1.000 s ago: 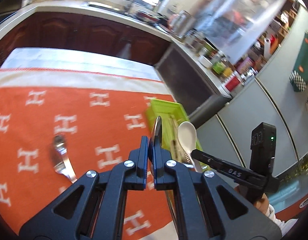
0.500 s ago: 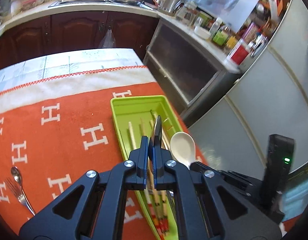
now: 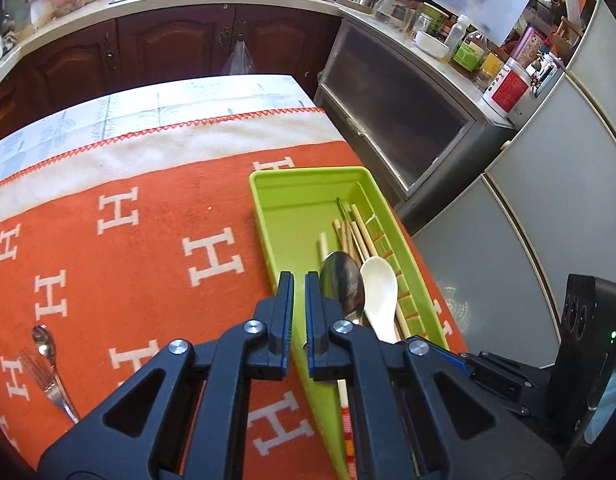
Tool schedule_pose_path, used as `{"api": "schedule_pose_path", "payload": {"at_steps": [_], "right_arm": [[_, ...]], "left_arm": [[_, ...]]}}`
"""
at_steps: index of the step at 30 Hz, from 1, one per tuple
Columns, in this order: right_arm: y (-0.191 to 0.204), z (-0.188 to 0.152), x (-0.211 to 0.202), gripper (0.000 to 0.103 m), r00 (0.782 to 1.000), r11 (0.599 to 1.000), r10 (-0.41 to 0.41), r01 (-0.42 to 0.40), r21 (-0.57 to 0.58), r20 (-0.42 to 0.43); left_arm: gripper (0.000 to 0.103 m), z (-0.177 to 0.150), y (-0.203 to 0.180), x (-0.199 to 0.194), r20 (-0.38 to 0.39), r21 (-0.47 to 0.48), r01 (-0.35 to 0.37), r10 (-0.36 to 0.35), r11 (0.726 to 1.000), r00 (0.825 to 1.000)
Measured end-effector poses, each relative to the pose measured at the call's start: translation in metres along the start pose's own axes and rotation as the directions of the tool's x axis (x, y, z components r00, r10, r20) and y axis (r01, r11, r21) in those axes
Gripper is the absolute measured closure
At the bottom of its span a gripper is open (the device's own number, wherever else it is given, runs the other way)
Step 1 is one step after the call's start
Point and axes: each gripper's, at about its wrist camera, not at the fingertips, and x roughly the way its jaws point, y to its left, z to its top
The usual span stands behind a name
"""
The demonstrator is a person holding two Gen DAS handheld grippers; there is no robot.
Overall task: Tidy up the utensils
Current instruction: 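Carry both spoons into the green tray and open both tools, then move both open tools back over the fork and steel spoon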
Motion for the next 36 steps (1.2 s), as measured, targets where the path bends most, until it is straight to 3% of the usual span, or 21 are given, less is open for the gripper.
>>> {"api": "schedule_pose_path", "payload": {"at_steps": [17,26,36], "right_arm": [[0.054,-0.032,-0.037,0.088,0.999,0.992,0.036,-0.033,-0.124,0.021],[0.118,-0.052,-0.043,0.088,0.997,0.965,0.077,-0.078,-0.252,-0.014],[0.188,-0.073,-0.02,0.084,0.987,0.897,0.116,-0.15,-0.415,-0.107]], "left_arm": [[0.097,-0.077,0.03,-0.064,-0.056,0.035,-0.089,0.091,0.995,0.994],[0.097,-0.103,0.09,-0.1,-0.033,-0.068,-0.156,0.154,0.985,0.988],[0.097,-0.13,0.16,-0.134,-0.014,-0.193,-0.257,0.26,0.947,0.966]]}}
